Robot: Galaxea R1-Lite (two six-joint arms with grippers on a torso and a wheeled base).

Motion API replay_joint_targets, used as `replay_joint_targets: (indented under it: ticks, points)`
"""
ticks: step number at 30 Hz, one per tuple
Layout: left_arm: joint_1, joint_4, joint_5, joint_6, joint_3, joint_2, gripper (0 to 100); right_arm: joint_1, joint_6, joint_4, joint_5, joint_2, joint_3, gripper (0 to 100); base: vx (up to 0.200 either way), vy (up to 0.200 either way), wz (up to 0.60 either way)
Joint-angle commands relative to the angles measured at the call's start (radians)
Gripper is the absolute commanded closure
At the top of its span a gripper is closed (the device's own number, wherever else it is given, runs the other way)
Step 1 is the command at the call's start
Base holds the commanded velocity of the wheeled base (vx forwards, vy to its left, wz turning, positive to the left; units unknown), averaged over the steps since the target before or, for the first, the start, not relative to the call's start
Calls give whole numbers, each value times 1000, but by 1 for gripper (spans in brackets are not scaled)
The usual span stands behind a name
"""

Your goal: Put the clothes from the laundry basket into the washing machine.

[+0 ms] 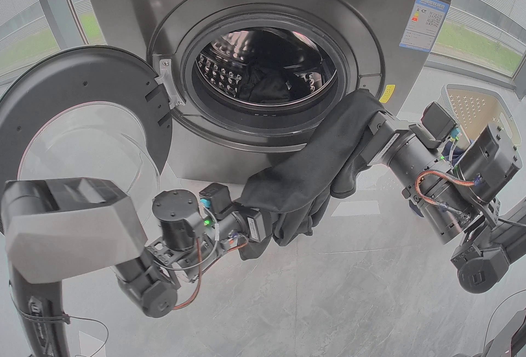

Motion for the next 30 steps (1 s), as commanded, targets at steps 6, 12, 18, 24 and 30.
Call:
replay_joint_targets:
  ticks: [6, 12, 18, 24, 30]
  points:
    - [60, 1, -12, -2, 163, -341, 100, -47, 0, -3, 11, -9, 32, 100, 0, 0, 0]
    - [78, 1, -36, -12, 161, -450, 100, -47, 0, -12, 14, -5, 60, 100, 0, 0, 0]
    - [97, 1, -64, -1, 133, -475, 100, -58, -1, -14, 14, -4, 69, 100, 0, 0, 0]
    - [98, 1, -65, -7, 94, -504, 100, -64, -3, -17, 11, -9, 81, 100, 0, 0, 0]
    - [97, 7, -64, -7, 98, -558, 100, -64, -12, -20, 8, -15, 63, 100, 0, 0, 0]
